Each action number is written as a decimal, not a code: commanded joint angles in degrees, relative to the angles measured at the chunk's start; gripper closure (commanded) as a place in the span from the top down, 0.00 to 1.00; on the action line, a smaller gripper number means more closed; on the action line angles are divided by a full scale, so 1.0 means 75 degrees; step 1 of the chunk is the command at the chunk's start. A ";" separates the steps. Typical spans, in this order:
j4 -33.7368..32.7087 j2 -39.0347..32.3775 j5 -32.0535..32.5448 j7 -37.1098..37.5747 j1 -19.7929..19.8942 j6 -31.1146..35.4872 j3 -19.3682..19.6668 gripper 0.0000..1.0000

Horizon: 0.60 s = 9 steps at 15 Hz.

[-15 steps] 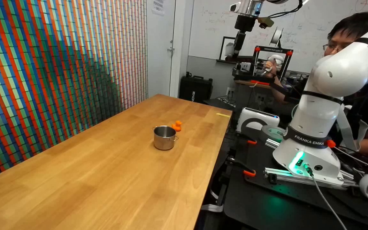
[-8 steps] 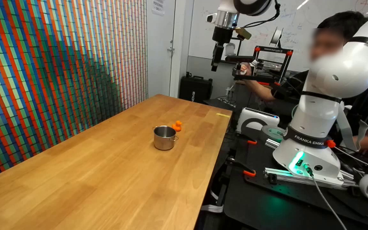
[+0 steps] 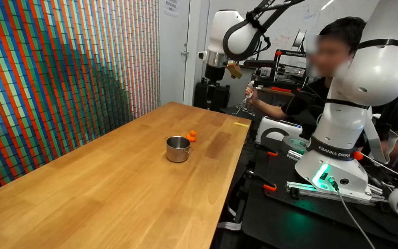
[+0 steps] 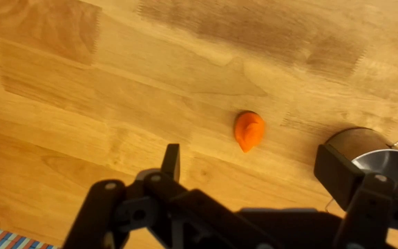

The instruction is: Pick up the rubber duck and put it in the cup

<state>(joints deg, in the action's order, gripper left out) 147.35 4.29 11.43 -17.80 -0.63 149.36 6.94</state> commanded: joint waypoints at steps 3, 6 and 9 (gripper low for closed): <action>-0.1356 -0.2603 -0.0409 0.0053 0.0278 0.0722 -0.0258 1.00; -0.1889 -0.3517 -0.0558 0.0143 0.0385 0.0707 -0.0473 1.00; -0.2257 -0.4171 -0.0581 0.0179 0.0445 0.0670 -0.0707 1.00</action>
<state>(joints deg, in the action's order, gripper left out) 134.67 -21.91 8.11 -16.89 1.21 154.44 3.93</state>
